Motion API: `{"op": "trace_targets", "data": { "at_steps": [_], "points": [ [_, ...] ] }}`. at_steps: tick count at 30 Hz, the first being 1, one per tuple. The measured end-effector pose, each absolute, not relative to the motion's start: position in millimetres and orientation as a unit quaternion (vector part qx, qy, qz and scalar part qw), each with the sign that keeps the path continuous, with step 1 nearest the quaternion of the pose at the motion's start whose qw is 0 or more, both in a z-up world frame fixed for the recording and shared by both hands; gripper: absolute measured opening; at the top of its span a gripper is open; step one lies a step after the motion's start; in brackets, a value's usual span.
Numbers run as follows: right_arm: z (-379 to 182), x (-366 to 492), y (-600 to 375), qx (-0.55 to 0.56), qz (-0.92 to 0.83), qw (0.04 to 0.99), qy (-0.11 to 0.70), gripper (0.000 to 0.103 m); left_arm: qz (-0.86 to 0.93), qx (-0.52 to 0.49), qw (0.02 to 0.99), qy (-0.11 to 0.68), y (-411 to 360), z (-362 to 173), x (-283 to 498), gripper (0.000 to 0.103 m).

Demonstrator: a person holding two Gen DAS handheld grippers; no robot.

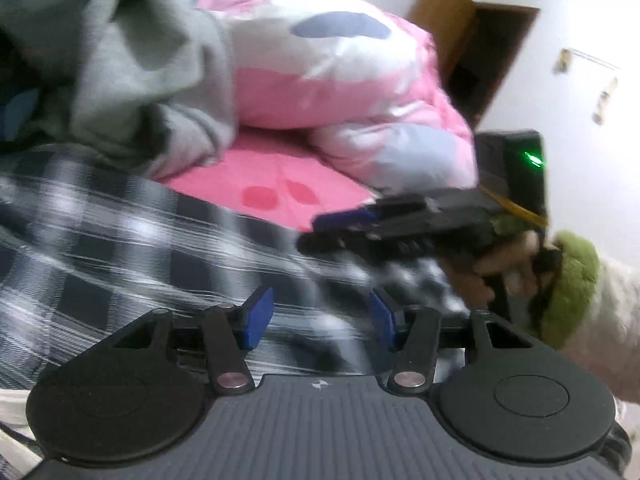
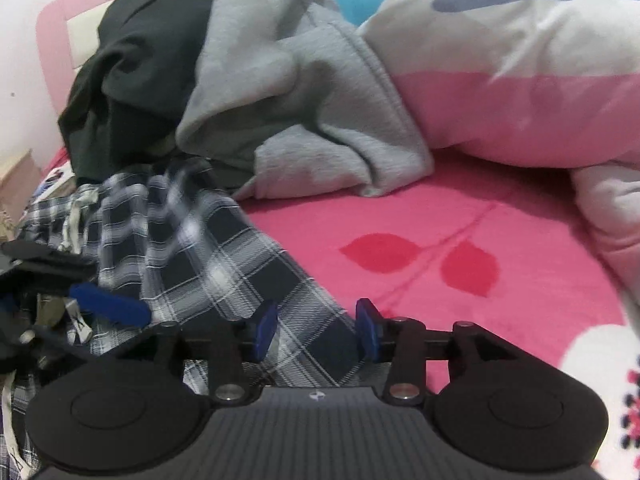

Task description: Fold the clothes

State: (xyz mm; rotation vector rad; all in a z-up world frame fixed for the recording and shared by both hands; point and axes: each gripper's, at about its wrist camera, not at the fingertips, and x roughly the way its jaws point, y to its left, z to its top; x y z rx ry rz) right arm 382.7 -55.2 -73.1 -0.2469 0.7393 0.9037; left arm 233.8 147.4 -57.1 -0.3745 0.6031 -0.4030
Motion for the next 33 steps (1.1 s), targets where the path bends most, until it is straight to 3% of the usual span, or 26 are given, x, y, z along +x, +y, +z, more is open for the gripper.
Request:
{"op": "trace_targets", "data": {
  "at_steps": [1, 2, 3, 11, 14, 15, 17, 18, 19, 20, 22, 27, 33],
  "points": [
    [-73.7, 379.3, -53.6, -0.125, 0.429, 0.826, 0.343, 0.016, -0.19, -0.187, 0.918, 0.294, 149.4, -58.2, 234.9, 0.053],
    [-73.9, 374.1, -51.7, -0.138, 0.431, 0.827, 0.335, 0.003, -0.184, -0.192, 0.918, 0.295, 151.4, -59.4, 235.9, 0.053],
    [-73.0, 365.2, -50.3, -0.153, 0.437, 0.827, 0.319, 0.0, -0.179, -0.198, 0.918, 0.295, 153.6, -60.4, 237.0, 0.053],
    [-92.0, 266.4, -27.0, -0.361, 0.473, 0.787, 0.163, 0.0, -0.141, -0.234, 0.92, 0.281, 166.7, -66.4, 247.1, 0.053],
    [-88.5, 278.1, -28.9, -0.334, 0.443, 0.814, 0.173, 0.002, -0.133, -0.238, 0.917, 0.292, 167.6, -71.3, 250.9, 0.053],
    [-84.0, 292.4, -32.2, -0.301, 0.43, 0.829, 0.192, 0.004, -0.133, -0.237, 0.917, 0.291, 167.6, -71.8, 250.4, 0.053],
    [-78.2, 329.8, -41.4, -0.214, 0.414, 0.85, 0.247, 0.029, -0.132, -0.238, 0.919, 0.287, 167.5, -72.3, 250.8, 0.053],
    [-79.6, 347.5, -44.7, -0.172, 0.41, 0.852, 0.278, 0.056, -0.132, -0.24, 0.918, 0.287, 168.0, -73.4, 251.2, 0.053],
    [-84.0, 363.8, -46.9, -0.134, 0.408, 0.848, 0.311, 0.057, -0.132, -0.243, 0.918, 0.286, 168.6, -74.4, 251.6, 0.053],
    [-88.7, 375.7, -46.8, -0.11, 0.411, 0.839, 0.339, 0.053, -0.132, -0.247, 0.917, 0.284, 169.6, -75.2, 251.7, 0.053],
    [-94.4, 378.8, -41.9, -0.116, 0.422, 0.825, 0.358, 0.003, -0.131, -0.258, 0.915, 0.28, 173.0, -76.6, 251.4, 0.053],
    [-84.6, 298.6, -31.2, -0.288, 0.44, 0.828, 0.195, 0.003, -0.121, -0.285, 0.912, 0.271, 181.4, -77.6, 250.3, 0.053],
    [-142.7, 211.8, -14.5, -0.559, 0.42, 0.715, 0.025, 0.004, -0.102, -0.3, 0.911, 0.265, 184.4, -80.0, 253.8, 0.053]
  ]
}}
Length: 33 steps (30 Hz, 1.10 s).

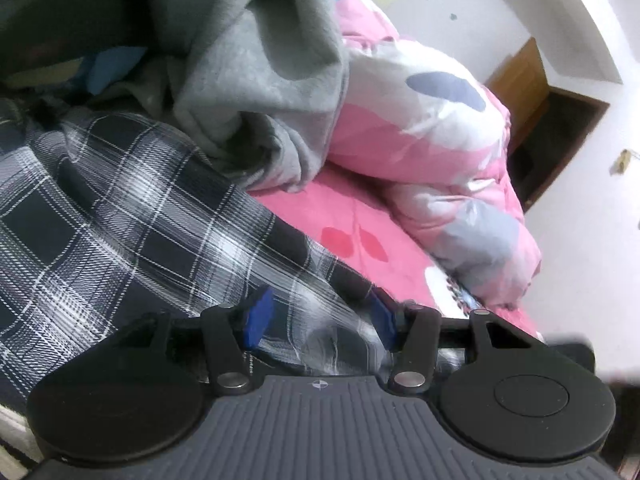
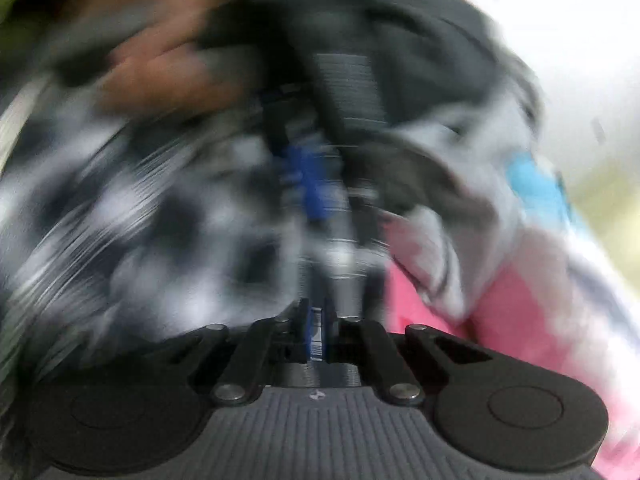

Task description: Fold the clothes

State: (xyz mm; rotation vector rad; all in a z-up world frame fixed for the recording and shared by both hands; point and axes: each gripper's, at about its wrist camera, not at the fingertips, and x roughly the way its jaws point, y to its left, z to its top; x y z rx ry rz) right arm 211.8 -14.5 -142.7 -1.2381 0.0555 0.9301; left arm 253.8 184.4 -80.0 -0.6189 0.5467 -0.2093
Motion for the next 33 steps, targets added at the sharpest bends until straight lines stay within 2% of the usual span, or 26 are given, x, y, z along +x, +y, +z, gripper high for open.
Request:
{"op": "trace_targets", "data": {
  "at_steps": [2, 4, 8, 12, 14, 16, 18, 29, 33],
  "points": [
    [-149.3, 203.6, -12.3, -0.586, 0.413, 0.698, 0.0, 0.004, -0.096, -0.298, 0.911, 0.268, 183.9, -81.7, 256.6, 0.053],
    [-137.4, 209.2, -13.7, -0.561, 0.425, 0.71, 0.019, 0.005, -0.094, -0.296, 0.911, 0.271, 183.5, -82.9, 258.0, 0.053],
    [-92.1, 275.6, -38.0, -0.383, 0.425, 0.809, 0.132, 0.007, -0.093, -0.293, 0.912, 0.272, 183.8, -83.7, 258.0, 0.053],
    [-86.9, 366.5, -59.2, -0.16, 0.426, 0.847, 0.276, 0.034, -0.093, -0.29, 0.913, 0.271, 183.7, -84.2, 257.0, 0.053],
    [-90.1, 403.9, -65.0, -0.066, 0.421, 0.84, 0.337, 0.034, -0.092, -0.291, 0.913, 0.27, 182.6, -83.5, 255.5, 0.052],
    [-103.3, 421.4, -62.6, -0.03, 0.424, 0.82, 0.382, 0.034, -0.093, -0.295, 0.912, 0.27, 183.5, -84.4, 255.6, 0.052],
    [-113.2, 426.1, -57.5, -0.018, 0.443, 0.796, 0.411, 0.035, -0.094, -0.296, 0.911, 0.27, 184.2, -84.7, 255.7, 0.052],
    [-109.8, 407.0, -79.4, 0.063, 0.504, 0.757, 0.412, 0.038, -0.094, -0.301, 0.91, 0.268, 187.2, -86.2, 254.7, 0.052],
    [-107.7, 394.6, -71.7, -0.001, 0.502, 0.765, 0.403, 0.037, -0.093, -0.299, 0.911, 0.268, 187.0, -86.6, 254.4, 0.052]
  ]
}}
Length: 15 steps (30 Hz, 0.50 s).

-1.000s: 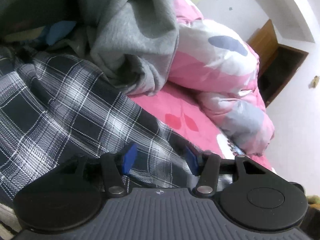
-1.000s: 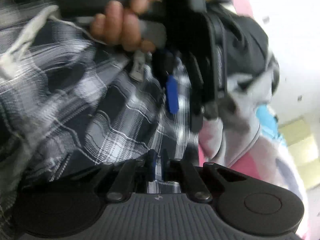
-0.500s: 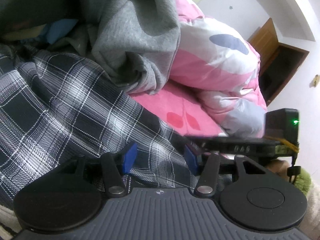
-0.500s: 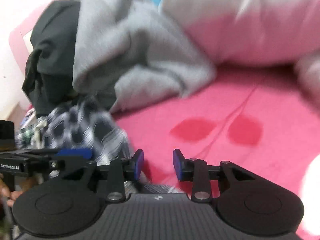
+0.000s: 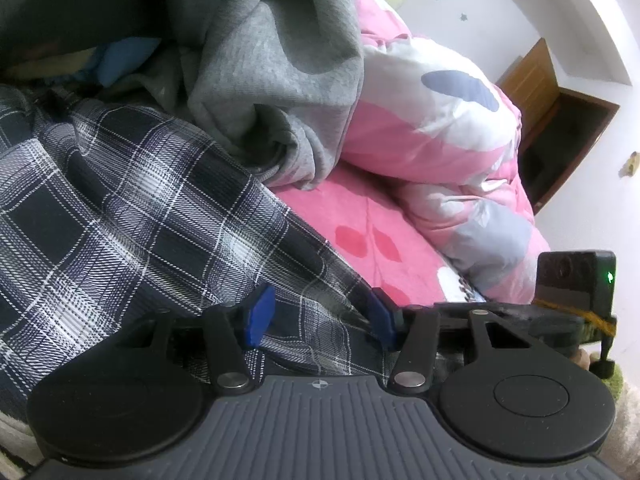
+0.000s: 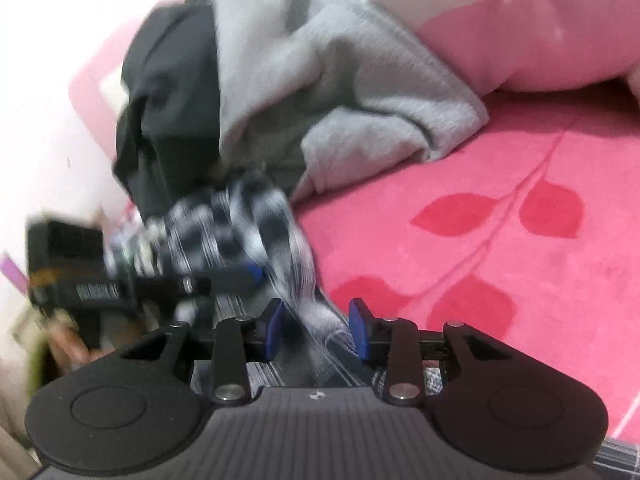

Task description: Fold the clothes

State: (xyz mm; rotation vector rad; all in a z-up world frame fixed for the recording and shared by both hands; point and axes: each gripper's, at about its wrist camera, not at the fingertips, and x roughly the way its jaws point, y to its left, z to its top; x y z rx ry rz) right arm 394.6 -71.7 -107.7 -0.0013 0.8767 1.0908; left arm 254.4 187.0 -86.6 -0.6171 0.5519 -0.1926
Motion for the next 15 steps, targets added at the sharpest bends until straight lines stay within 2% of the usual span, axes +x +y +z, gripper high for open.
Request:
{"op": "trace_targets", "data": {
  "at_steps": [2, 3, 4, 6, 10, 13, 15],
  "points": [
    [-106.6, 387.5, -65.5, -0.032, 0.499, 0.773, 0.39, 0.037, -0.093, -0.299, 0.911, 0.268, 186.5, -86.5, 253.9, 0.052],
    [-105.3, 385.0, -63.4, -0.041, 0.496, 0.778, 0.383, 0.032, -0.093, -0.299, 0.911, 0.267, 186.4, -86.5, 254.0, 0.052],
    [-103.5, 383.7, -61.7, -0.049, 0.491, 0.784, 0.378, 0.019, -0.093, -0.299, 0.911, 0.267, 186.2, -86.6, 254.0, 0.052],
    [-98.2, 380.5, -59.2, -0.072, 0.473, 0.802, 0.358, 0.002, -0.092, -0.297, 0.912, 0.268, 186.1, -86.7, 253.9, 0.052],
    [-91.8, 377.5, -52.2, -0.135, 0.424, 0.845, 0.296, 0.002, -0.089, -0.29, 0.914, 0.27, 184.4, -87.2, 254.2, 0.051],
    [-113.7, 379.9, -36.7, -0.197, 0.4, 0.849, 0.284, 0.002, -0.088, -0.286, 0.915, 0.27, 183.2, -86.9, 254.2, 0.051],
    [-117.7, 383.5, -34.3, -0.192, 0.391, 0.856, 0.277, 0.002, -0.089, -0.283, 0.916, 0.269, 182.8, -86.5, 254.2, 0.051]
  ]
}}
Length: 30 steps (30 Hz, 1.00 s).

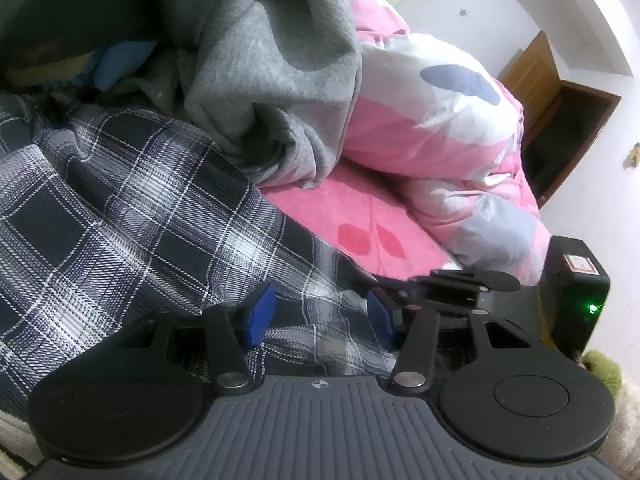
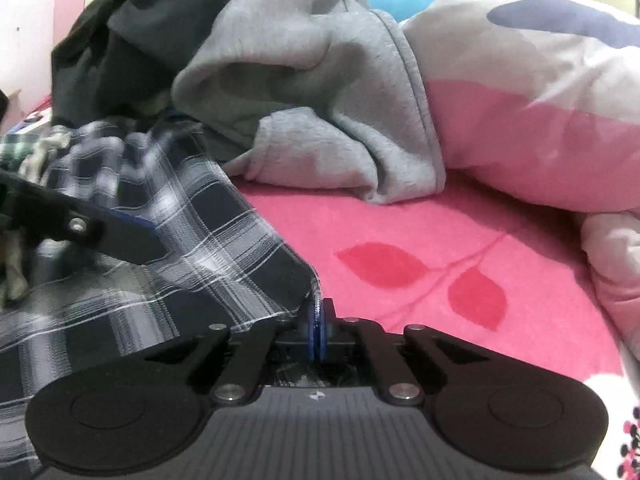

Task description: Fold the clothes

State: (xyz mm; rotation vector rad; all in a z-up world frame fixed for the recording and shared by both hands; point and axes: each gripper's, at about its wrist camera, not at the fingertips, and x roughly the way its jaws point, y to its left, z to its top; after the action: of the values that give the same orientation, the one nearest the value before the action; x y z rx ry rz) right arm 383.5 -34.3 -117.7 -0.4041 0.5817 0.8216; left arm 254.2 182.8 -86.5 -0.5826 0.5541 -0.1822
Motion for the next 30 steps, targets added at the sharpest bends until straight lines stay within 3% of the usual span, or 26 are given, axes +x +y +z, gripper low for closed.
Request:
{"op": "trace_targets", "data": {
  "at_steps": [8, 14, 16, 22, 30],
  "points": [
    [-82.1, 416.5, -108.2, -0.056, 0.204, 0.93, 0.301, 0.005, -0.085, -0.268, 0.922, 0.267, 181.1, -84.7, 250.6, 0.052],
    [-5.2, 351.9, -241.0, -0.023, 0.109, 0.963, 0.246, 0.007, -0.087, -0.24, 0.932, 0.258, 172.9, -76.2, 244.9, 0.053],
    [5.3, 323.6, -284.4, -0.032, 0.085, 0.963, 0.254, 0.014, -0.102, -0.223, 0.936, 0.253, 162.8, -69.0, 242.2, 0.054],
    [-24.1, 286.7, -337.0, -0.057, 0.074, 0.94, 0.328, 0.019, -0.157, -0.175, 0.929, 0.285, 105.9, -58.4, 255.7, 0.054],
    [-62.2, 334.6, -303.4, -0.095, 0.125, 0.921, 0.358, 0.02, -0.173, -0.129, 0.924, 0.317, 76.4, -84.8, 281.8, 0.054]
  ]
}}
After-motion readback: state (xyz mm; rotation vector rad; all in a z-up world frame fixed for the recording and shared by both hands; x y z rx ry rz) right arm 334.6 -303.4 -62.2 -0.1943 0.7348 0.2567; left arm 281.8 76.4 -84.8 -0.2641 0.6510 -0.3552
